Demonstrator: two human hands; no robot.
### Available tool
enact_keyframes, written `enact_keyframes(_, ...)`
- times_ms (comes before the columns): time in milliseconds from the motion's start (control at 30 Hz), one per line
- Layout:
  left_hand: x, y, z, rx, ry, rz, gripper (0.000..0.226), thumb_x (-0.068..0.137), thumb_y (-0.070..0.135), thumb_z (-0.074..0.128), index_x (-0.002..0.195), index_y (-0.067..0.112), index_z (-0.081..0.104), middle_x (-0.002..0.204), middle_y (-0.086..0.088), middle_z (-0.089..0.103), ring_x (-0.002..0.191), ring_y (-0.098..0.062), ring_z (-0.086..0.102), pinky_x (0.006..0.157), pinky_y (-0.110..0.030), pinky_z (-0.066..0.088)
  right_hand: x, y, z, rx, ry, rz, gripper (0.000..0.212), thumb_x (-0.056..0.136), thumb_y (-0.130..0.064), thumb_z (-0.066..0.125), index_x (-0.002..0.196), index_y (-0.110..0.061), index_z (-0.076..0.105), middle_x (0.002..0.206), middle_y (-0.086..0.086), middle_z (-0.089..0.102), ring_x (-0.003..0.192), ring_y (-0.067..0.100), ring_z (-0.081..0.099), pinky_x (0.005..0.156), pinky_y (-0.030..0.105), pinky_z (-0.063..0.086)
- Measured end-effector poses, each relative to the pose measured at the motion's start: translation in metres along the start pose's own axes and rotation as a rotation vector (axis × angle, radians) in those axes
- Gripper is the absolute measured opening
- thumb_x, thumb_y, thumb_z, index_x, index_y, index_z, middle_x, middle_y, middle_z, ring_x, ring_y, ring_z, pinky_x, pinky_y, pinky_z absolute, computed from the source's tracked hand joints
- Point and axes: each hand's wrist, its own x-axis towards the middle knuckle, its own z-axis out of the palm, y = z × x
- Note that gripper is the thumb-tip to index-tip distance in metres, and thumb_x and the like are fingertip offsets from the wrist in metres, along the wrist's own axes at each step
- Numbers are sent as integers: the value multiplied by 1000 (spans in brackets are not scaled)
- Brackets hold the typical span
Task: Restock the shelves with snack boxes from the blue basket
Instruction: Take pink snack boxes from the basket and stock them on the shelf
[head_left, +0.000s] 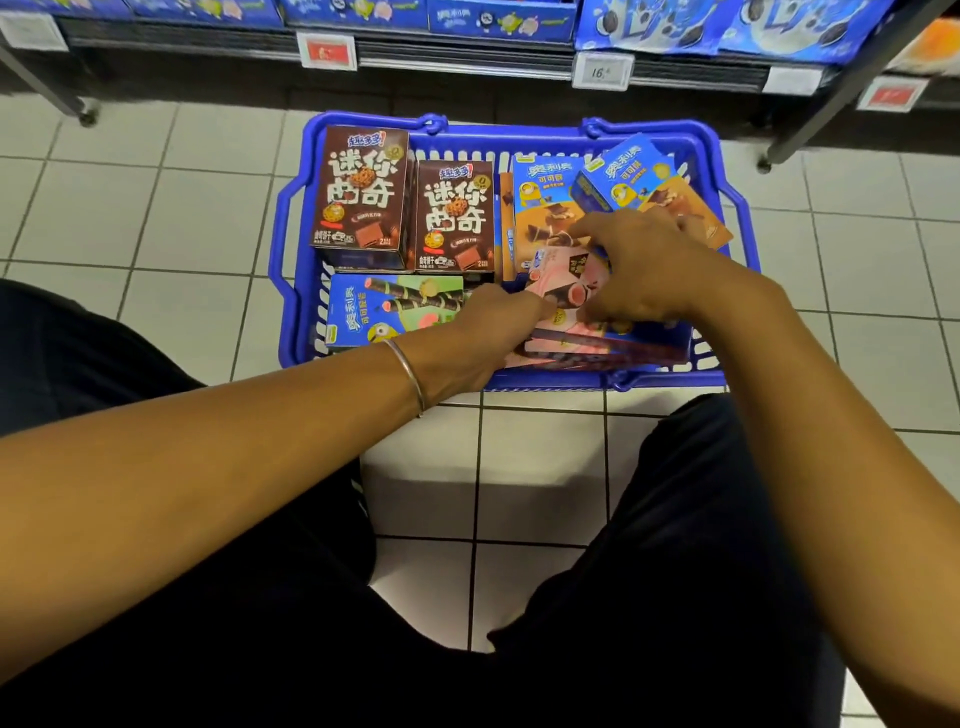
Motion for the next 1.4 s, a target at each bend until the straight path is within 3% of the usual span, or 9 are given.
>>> enact_keyframes(133,0,-1,-3,1,-43,-16,25,99,32,66,115,13,64,85,-2,67,79,-16,65,83,-37,60,8,-22,1,165,119,-50,63,85,-25,72,143,-23,50,140,5,57,128,28,52,104,44,45)
enact_keyframes(367,-10,33,-86,436,16,44,27,109,19,48,119,0,64,107,-19,74,91,-27,75,65,-35,59,38,-75,34,493,269,-167,23,93,-9,59,115,-9,64,111,10,65,98,22,59,85,39,53)
enact_keyframes(467,-16,43,-121,535,88,97,23,107,23,52,116,6,64,107,-13,73,90,-24,74,70,-36,57,49,-87,43,312,263,-142,21,91,-18,59,109,-12,66,105,9,66,103,29,60,79,38,53)
enact_keyframes(633,-18,39,-149,664,51,66,25,107,30,53,117,9,62,113,-11,70,98,-26,71,75,-40,59,49,-109,43,-133,56,-218,21,89,-31,62,107,-21,67,117,6,63,131,36,38,102,49,42)
enact_keyframes(700,-15,28,-152,801,5,92,31,105,31,57,120,4,64,116,-13,69,98,-23,67,70,-37,57,46,-115,44,-160,7,-194,30,87,-43,64,108,-22,64,130,8,56,136,36,33,108,55,32)
enact_keyframes(800,-11,8,-147,1031,-33,226,29,100,28,66,116,4,69,116,-16,69,95,-26,64,74,-33,52,38,-113,51,-247,-95,-102,87,69,-77,69,137,-27,46,152,16,29,144,39,21,110,60,27)
enact_keyframes(900,-10,-4,-133,1157,-48,363,37,94,29,74,123,9,64,116,-9,68,97,-24,62,80,-34,52,33,-92,57,-338,-43,-78,112,66,-67,80,154,-31,21,155,18,19,148,38,15,113,59,27)
enact_keyframes(1167,-3,-18,-90,1143,-102,490,56,97,30,70,145,12,47,138,-14,57,123,-30,56,102,-47,50,21,-49,46,-380,-36,-104,137,63,-60,86,159,-29,-7,161,16,11,146,44,22,112,59,31)
enact_keyframes(1400,6,-16,-53,794,-110,397,38,101,19,61,137,9,54,134,-12,63,118,-28,60,98,-40,53,7,-16,36,-269,81,-117,122,66,-71,76,158,-32,6,156,13,31,138,39,40,107,55,39)
